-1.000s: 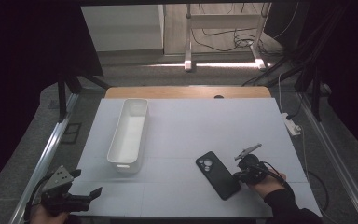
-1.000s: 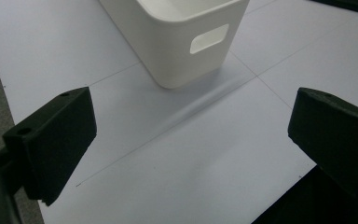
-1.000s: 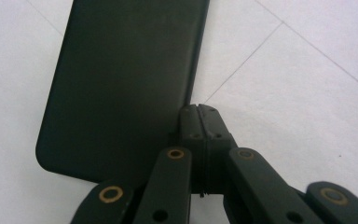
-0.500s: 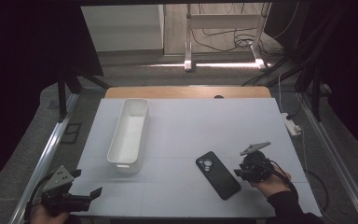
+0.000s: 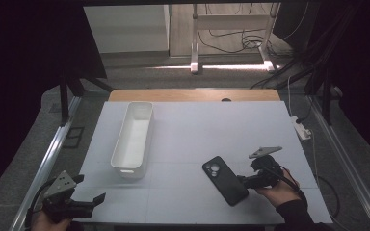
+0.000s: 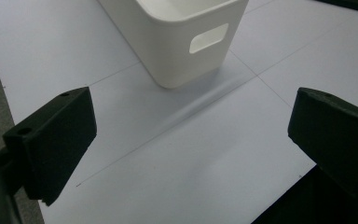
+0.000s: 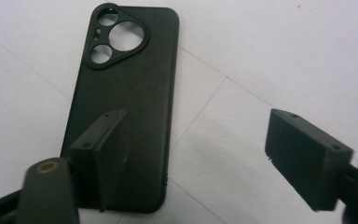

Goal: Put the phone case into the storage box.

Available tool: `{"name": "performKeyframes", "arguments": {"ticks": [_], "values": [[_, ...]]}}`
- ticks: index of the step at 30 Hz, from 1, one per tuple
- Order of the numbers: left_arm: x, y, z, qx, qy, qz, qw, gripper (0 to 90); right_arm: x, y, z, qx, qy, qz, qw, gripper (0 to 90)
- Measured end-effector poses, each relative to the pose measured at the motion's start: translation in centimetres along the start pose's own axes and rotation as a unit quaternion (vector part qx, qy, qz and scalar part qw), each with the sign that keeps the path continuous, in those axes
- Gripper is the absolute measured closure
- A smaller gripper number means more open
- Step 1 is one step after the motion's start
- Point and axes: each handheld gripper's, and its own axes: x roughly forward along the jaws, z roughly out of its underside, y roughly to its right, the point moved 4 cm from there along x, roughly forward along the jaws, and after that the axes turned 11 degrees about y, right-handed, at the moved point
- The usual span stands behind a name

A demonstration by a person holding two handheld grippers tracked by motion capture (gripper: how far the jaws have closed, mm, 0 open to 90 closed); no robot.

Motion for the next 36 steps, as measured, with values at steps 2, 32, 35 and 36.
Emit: {"name": "performKeyframes", "arguments": {"ticks": [2,32,35,36], "values": [[0.0,0.0,0.0,0.000,0.000,0.000,1.0000,1.8,0.0,-0.1,0.0,0.002,-0.002,-0.008,1.0000,15.0],[0.0,0.1,0.0,0.002,-0.003,0.002,1.0000,1.9,2.1,-3.3,-1.0,-0.010,-0.007,-0.031,0.9994,0.0],[0.1,0.1,0.0,0.004,-0.003,0.002,1.0000,1.9,2.5,-3.8,-1.2,-0.014,-0.009,-0.034,0.9993,0.0],[0.1,0.1,0.0,0.004,-0.004,0.002,1.0000,1.9,2.6,-3.9,-1.3,-0.015,-0.010,-0.035,0.9992,0.0]]}}
